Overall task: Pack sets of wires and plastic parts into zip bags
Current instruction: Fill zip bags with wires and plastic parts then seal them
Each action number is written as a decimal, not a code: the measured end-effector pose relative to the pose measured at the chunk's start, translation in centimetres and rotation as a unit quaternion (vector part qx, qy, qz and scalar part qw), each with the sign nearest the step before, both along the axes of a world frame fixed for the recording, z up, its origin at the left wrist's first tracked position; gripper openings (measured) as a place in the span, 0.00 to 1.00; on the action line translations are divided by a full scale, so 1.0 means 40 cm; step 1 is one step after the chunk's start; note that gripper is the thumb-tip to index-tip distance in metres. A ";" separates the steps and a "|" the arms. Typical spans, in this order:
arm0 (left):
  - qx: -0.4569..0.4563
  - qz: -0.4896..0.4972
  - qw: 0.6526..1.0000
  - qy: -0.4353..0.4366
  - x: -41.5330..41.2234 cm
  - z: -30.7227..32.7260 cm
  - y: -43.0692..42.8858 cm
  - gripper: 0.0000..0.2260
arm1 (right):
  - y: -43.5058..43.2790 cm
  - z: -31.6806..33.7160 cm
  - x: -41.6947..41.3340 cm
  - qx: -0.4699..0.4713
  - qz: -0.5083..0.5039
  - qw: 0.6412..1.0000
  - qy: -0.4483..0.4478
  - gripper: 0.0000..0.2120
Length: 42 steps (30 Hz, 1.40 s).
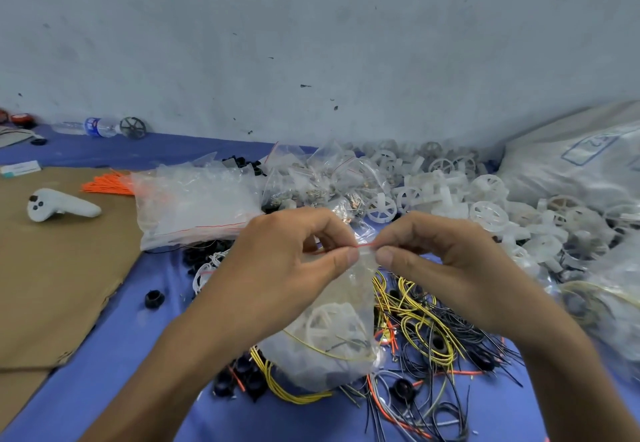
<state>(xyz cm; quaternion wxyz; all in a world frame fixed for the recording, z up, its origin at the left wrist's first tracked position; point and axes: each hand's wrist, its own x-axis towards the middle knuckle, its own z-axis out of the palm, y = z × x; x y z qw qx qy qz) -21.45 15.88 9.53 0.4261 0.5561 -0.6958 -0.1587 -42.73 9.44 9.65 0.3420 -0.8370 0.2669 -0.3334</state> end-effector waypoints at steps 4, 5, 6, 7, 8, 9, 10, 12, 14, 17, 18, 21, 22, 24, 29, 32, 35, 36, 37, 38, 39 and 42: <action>0.013 -0.011 1.000 0.012 -0.006 -0.001 0.002 0.03 | -0.002 0.002 0.006 0.024 0.006 1.000 -0.009 0.04; 0.012 -0.013 1.000 0.012 -0.007 -0.002 0.001 0.03 | -0.003 0.001 0.007 0.028 0.004 1.000 -0.011 0.04; 0.006 -0.013 1.000 0.010 -0.008 -0.002 0.001 0.03 | -0.003 0.001 0.007 0.030 0.001 0.999 -0.012 0.04; -0.002 -0.011 1.000 0.004 -0.008 -0.003 0.000 0.03 | -0.004 0.000 0.008 0.030 -0.001 0.999 -0.013 0.05; -0.009 -0.008 1.000 -0.002 -0.008 -0.003 0.000 0.02 | -0.005 -0.001 0.008 0.029 -0.002 0.999 -0.013 0.05; -0.013 -0.005 1.000 -0.008 -0.008 -0.002 0.001 0.02 | -0.006 -0.001 0.008 0.026 -0.003 1.000 -0.012 0.05; -0.014 -0.003 1.000 -0.013 -0.008 -0.001 0.002 0.01 | -0.006 -0.002 0.008 0.021 -0.005 1.000 -0.011 0.04; -0.015 0.001 1.000 -0.026 -0.008 -0.002 0.002 0.02 | -0.005 -0.005 0.008 0.003 -0.012 1.000 -0.010 0.03; -0.023 0.010 0.999 -0.044 -0.013 -0.005 0.003 0.03 | -0.002 -0.011 0.012 -0.019 -0.022 1.000 -0.010 0.01; -0.059 0.027 0.993 -0.101 -0.030 -0.003 0.006 0.07 | 0.005 -0.021 0.020 -0.079 -0.045 0.996 0.006 0.03; -0.065 0.029 0.991 -0.114 -0.035 -0.002 0.007 0.08 | 0.007 -0.025 0.023 -0.097 -0.052 0.994 0.018 0.03; -0.069 0.042 0.990 -0.115 -0.039 0.000 0.009 0.07 | 0.012 -0.034 0.026 -0.099 -0.066 0.993 0.014 0.03; -0.067 0.046 0.990 -0.113 -0.038 0.000 0.009 0.07 | 0.013 -0.034 0.025 -0.083 -0.063 0.995 0.000 0.03; -0.063 0.051 0.990 -0.117 -0.039 -0.001 0.007 0.07 | 0.015 -0.033 0.023 -0.062 -0.053 0.997 -0.015 0.03; -0.076 0.052 0.983 -0.160 -0.048 -0.005 0.000 0.04 | 0.012 -0.030 0.024 -0.087 -0.057 0.995 -0.002 0.03; -0.102 0.054 0.977 -0.180 -0.046 -0.007 0.001 0.05 | 0.016 -0.036 0.030 -0.115 -0.064 0.991 0.006 0.04; -0.125 0.062 0.969 -0.206 -0.035 -0.008 0.003 0.04 | 0.015 -0.043 0.024 -0.118 -0.072 0.990 -0.006 0.04; -0.121 0.064 0.969 -0.207 -0.026 -0.010 0.004 0.04 | 0.013 -0.046 0.018 -0.106 -0.075 0.991 -0.019 0.05; -0.111 0.064 0.971 -0.202 -0.016 -0.013 0.005 0.04 | 0.011 -0.048 0.011 -0.090 -0.076 0.993 -0.031 0.05; -0.096 0.063 0.974 -0.196 -0.005 -0.016 0.006 0.05 | 0.009 -0.051 0.006 -0.076 -0.076 0.993 -0.037 0.05; -0.078 0.060 0.977 -0.190 0.005 -0.019 0.007 0.05 | 0.007 -0.054 0.002 -0.067 -0.074 0.994 -0.038 0.05; -0.039 0.032 0.985 -0.165 0.015 -0.022 0.009 0.08 | 0.009 -0.056 0.004 -0.062 -0.059 0.996 -0.027 0.05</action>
